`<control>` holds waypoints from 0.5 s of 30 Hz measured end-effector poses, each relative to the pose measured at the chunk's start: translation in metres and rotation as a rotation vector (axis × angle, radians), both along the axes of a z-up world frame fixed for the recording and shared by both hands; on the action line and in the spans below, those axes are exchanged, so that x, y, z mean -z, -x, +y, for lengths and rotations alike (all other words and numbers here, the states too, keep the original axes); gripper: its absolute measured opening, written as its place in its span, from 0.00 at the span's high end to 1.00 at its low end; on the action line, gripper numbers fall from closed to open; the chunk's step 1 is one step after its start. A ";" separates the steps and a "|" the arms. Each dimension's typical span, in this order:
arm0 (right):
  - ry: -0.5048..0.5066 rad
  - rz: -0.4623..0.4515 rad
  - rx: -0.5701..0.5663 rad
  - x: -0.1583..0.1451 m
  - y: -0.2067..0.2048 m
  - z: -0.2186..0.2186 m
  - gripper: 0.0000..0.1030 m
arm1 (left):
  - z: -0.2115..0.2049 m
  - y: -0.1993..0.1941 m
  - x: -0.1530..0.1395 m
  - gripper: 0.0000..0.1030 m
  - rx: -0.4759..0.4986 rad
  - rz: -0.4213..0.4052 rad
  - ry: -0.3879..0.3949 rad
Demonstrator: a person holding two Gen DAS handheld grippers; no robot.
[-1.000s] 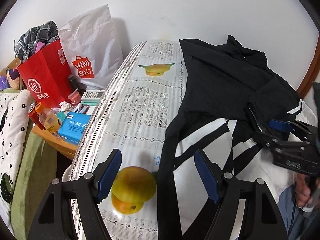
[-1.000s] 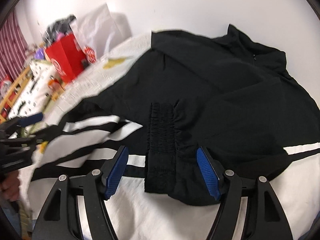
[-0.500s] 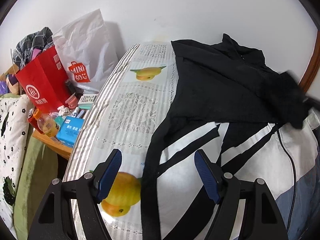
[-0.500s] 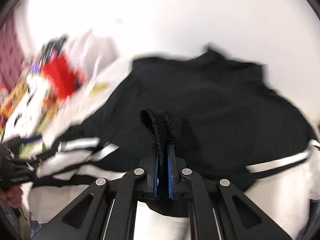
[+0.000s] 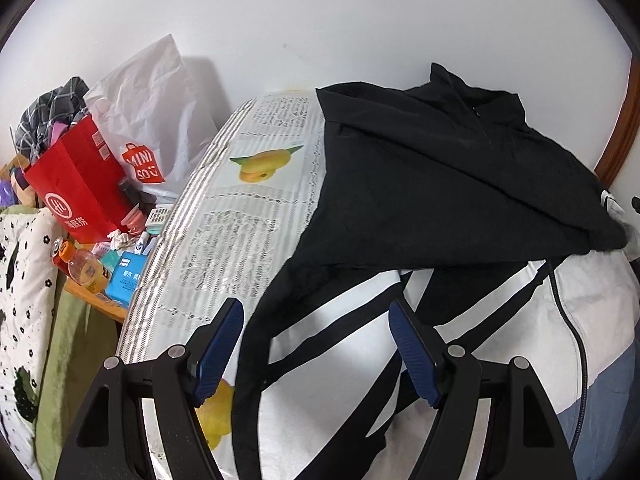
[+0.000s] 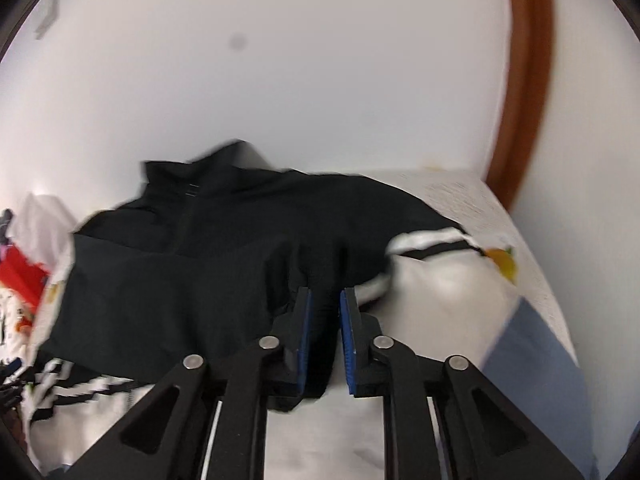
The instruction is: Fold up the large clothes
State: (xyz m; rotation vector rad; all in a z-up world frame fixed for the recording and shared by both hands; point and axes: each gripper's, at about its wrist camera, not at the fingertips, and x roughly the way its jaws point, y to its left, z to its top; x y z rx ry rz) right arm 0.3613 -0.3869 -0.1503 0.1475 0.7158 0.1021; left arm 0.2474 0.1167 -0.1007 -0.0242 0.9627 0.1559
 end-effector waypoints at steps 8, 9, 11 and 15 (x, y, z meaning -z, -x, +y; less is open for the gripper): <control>0.037 -0.036 0.042 0.004 0.034 -0.036 0.58 | -0.017 -0.001 -0.005 0.29 0.034 -0.007 -0.011; 0.041 -0.040 0.049 0.004 0.039 -0.042 0.56 | -0.019 0.000 -0.007 0.29 0.040 -0.012 -0.013; 0.050 -0.039 0.066 0.006 0.056 -0.052 0.50 | -0.022 0.004 -0.012 0.29 0.048 -0.027 -0.010; 0.048 -0.019 0.124 0.018 0.096 -0.076 0.42 | -0.027 0.015 -0.021 0.29 0.062 -0.059 0.021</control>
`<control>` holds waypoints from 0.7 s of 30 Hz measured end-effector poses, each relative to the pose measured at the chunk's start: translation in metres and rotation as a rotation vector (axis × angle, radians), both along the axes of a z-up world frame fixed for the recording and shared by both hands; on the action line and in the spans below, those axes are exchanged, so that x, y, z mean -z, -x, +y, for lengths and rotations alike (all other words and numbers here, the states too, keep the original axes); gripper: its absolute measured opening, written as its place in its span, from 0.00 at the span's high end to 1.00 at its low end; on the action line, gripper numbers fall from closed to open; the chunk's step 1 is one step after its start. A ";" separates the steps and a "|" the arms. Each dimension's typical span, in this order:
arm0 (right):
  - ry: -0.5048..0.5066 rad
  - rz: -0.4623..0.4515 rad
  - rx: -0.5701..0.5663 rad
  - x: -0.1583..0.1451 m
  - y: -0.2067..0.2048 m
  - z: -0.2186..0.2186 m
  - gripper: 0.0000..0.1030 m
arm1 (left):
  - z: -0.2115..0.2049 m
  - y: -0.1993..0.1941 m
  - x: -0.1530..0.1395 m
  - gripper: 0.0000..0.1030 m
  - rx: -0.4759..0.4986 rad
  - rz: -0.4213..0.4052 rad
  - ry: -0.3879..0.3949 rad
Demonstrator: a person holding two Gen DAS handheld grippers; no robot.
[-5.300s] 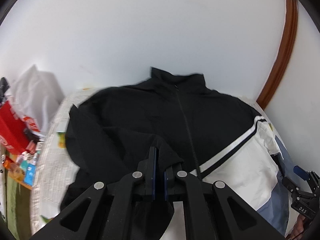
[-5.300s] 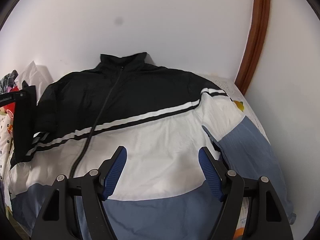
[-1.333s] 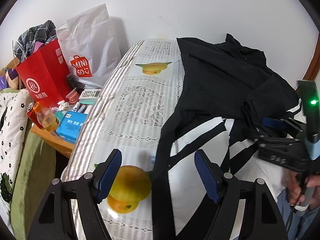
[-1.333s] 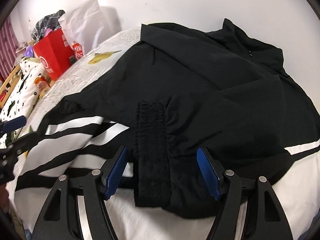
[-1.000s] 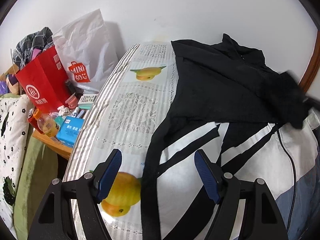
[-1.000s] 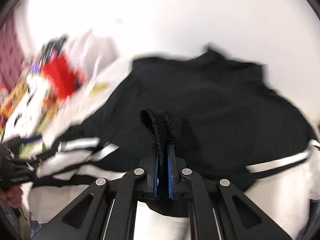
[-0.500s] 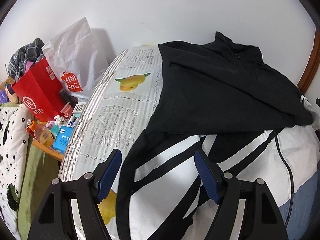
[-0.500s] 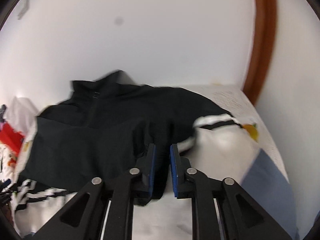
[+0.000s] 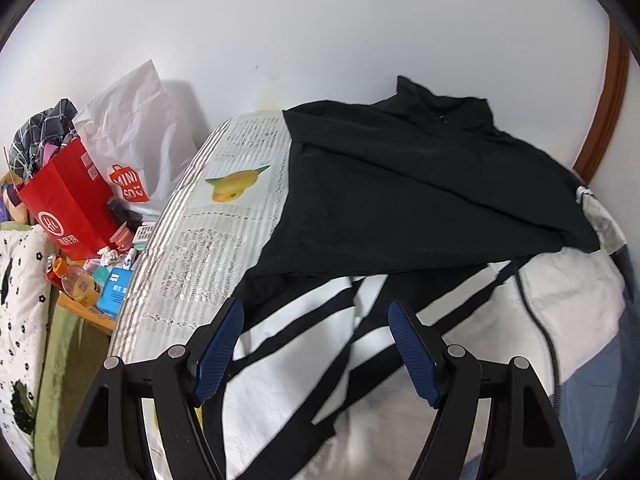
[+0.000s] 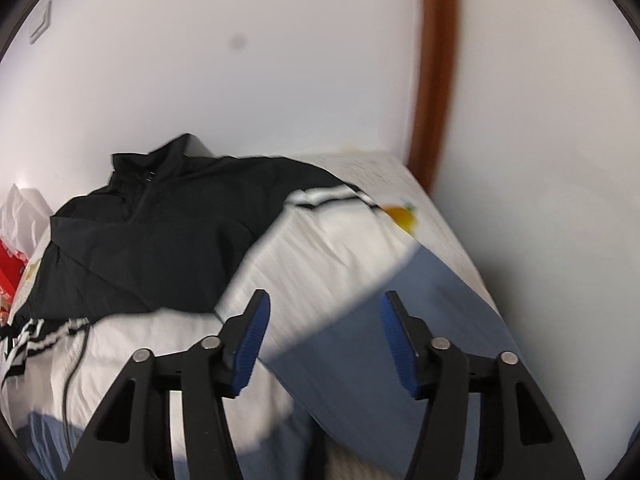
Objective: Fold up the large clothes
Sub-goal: 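Move the right gripper to the blue sleeve and grasp it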
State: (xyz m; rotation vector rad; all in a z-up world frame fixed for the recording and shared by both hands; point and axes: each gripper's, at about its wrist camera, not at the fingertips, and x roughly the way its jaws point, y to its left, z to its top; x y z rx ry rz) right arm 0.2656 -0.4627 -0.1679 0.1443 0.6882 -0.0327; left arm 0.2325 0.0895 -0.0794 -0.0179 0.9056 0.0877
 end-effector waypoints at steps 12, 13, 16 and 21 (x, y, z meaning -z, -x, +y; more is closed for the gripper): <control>0.022 0.114 0.123 0.061 0.112 -0.070 0.31 | -0.027 0.038 -0.022 0.29 0.043 -0.045 0.013; 0.038 0.120 0.122 0.066 0.116 -0.071 0.31 | -0.029 0.042 -0.022 0.29 0.044 -0.043 0.015; 0.100 0.135 0.115 0.080 0.128 -0.070 0.31 | -0.034 0.051 -0.021 0.29 0.040 -0.037 0.014; 0.152 0.128 0.107 0.098 0.136 -0.072 0.31 | -0.039 0.061 -0.019 0.29 0.043 -0.029 0.016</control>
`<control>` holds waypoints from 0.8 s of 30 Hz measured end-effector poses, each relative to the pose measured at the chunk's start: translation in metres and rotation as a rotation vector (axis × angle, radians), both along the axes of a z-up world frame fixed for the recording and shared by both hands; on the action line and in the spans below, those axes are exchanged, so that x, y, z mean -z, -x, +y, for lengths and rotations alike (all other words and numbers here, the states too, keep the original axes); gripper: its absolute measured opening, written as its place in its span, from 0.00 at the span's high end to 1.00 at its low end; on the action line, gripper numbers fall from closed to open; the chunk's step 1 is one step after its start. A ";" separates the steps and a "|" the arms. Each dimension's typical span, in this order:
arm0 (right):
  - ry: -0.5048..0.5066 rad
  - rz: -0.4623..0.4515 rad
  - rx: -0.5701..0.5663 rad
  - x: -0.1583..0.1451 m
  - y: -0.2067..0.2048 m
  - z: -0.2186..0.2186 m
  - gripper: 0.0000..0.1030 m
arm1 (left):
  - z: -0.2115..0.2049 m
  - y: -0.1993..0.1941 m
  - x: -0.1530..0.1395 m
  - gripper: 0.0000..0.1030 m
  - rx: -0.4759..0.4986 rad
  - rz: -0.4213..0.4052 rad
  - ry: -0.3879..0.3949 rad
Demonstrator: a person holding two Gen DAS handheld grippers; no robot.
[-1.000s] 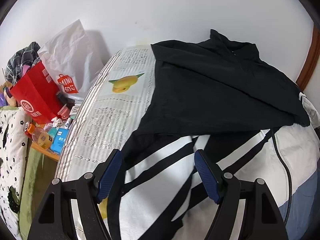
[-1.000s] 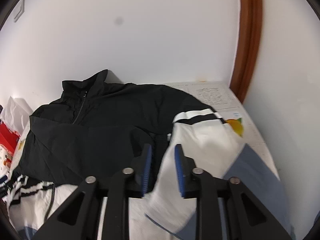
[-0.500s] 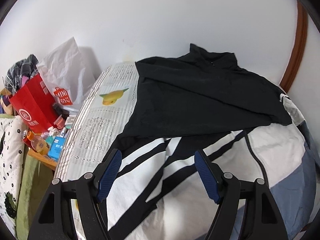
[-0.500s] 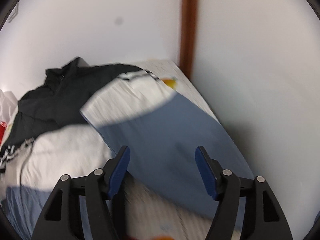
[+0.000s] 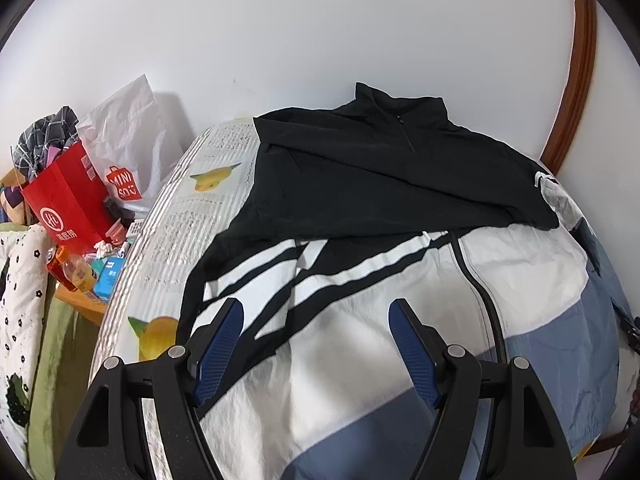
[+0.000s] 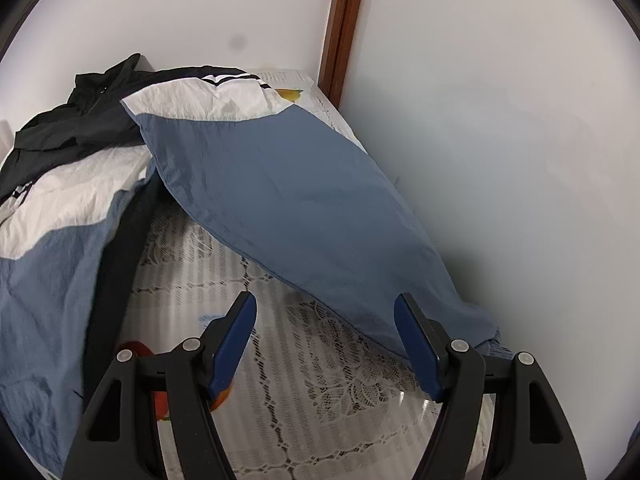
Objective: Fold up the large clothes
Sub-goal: 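Move the right gripper to the blue sleeve and grasp it, then carry the blue sleeve across the jacket body and open the right gripper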
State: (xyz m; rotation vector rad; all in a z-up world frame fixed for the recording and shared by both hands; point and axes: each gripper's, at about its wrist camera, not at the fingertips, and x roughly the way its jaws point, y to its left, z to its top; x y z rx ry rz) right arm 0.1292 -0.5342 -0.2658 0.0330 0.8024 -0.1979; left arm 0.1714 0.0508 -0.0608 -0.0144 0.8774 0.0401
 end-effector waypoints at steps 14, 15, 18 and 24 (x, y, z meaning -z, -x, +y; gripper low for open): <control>-0.016 -0.017 0.117 0.000 -0.023 -0.024 0.96 | 0.031 0.017 0.013 0.29 -0.052 0.011 -0.015; -0.007 -0.035 0.121 -0.008 -0.020 -0.023 0.96 | 0.034 0.017 0.014 0.29 -0.056 0.010 -0.012; 0.022 -0.093 0.138 -0.034 -0.019 -0.017 0.96 | 0.048 0.017 0.020 0.29 -0.075 0.020 0.013; 0.051 -0.186 0.130 -0.092 -0.036 0.009 0.97 | 0.072 0.018 0.027 0.29 -0.074 0.025 0.031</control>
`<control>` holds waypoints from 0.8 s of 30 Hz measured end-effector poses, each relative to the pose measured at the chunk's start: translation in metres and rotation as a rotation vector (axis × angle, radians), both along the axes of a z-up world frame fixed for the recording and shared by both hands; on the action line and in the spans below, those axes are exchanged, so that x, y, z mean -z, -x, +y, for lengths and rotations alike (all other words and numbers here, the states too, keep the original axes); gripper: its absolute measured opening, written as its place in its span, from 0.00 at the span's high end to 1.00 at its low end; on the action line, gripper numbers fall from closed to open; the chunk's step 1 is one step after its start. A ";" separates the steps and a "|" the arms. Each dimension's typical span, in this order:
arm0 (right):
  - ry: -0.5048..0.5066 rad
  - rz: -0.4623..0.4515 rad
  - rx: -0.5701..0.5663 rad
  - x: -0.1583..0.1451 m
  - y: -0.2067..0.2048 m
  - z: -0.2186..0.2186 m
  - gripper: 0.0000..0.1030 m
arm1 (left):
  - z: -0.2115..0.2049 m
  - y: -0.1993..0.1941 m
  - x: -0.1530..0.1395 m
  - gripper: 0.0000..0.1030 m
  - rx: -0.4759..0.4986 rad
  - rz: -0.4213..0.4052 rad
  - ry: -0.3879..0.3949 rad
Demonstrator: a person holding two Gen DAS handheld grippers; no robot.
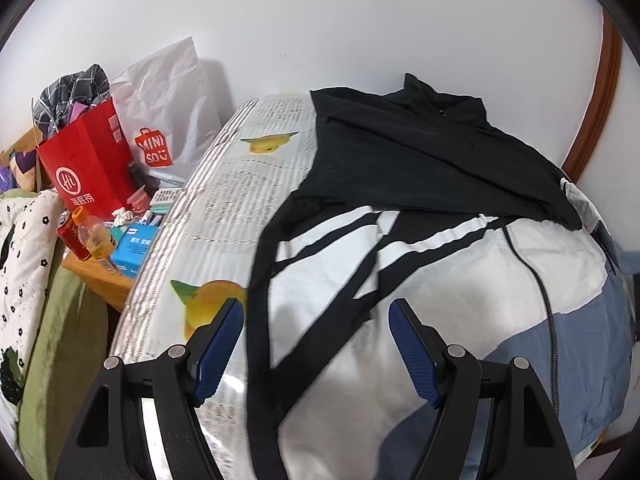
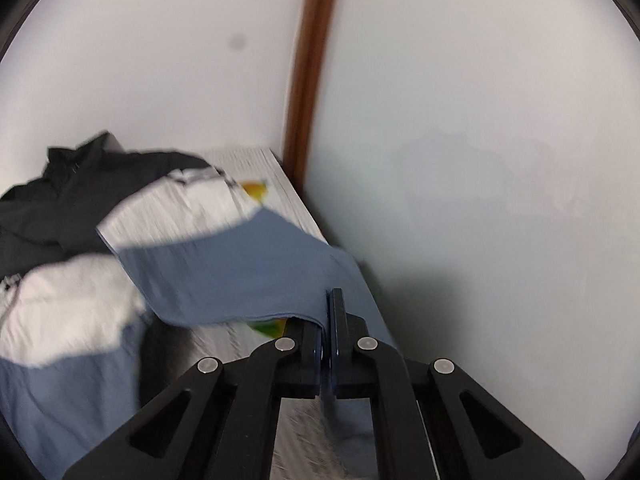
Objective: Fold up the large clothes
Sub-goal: 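Carry the blue sleeve across the jacket body and open the right gripper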
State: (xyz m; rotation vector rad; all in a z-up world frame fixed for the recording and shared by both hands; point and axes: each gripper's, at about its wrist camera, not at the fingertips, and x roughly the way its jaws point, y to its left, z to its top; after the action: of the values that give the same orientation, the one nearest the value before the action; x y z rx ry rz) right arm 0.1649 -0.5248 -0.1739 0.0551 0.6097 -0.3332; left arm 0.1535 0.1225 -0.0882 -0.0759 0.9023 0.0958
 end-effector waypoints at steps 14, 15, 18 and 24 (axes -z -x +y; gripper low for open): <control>0.048 -0.125 -0.270 -0.086 -0.087 0.140 0.97 | 0.032 0.000 -0.009 0.29 -0.025 0.003 -0.023; 0.047 -0.129 -0.291 -0.089 -0.094 0.150 0.97 | 0.032 -0.001 -0.009 0.28 -0.027 0.003 -0.023; 0.035 -0.129 -0.355 -0.095 -0.112 0.180 0.97 | 0.035 -0.004 -0.008 0.28 -0.034 0.002 -0.022; 0.056 -0.130 -0.488 -0.100 -0.136 0.246 0.97 | 0.037 -0.012 -0.002 0.28 -0.022 -0.001 -0.031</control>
State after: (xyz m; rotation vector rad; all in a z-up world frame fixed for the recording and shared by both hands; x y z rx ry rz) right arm 0.3005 -0.2788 -0.0741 -0.1239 0.4663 0.1257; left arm 0.1657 0.1594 -0.0860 -0.0571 0.8992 0.1306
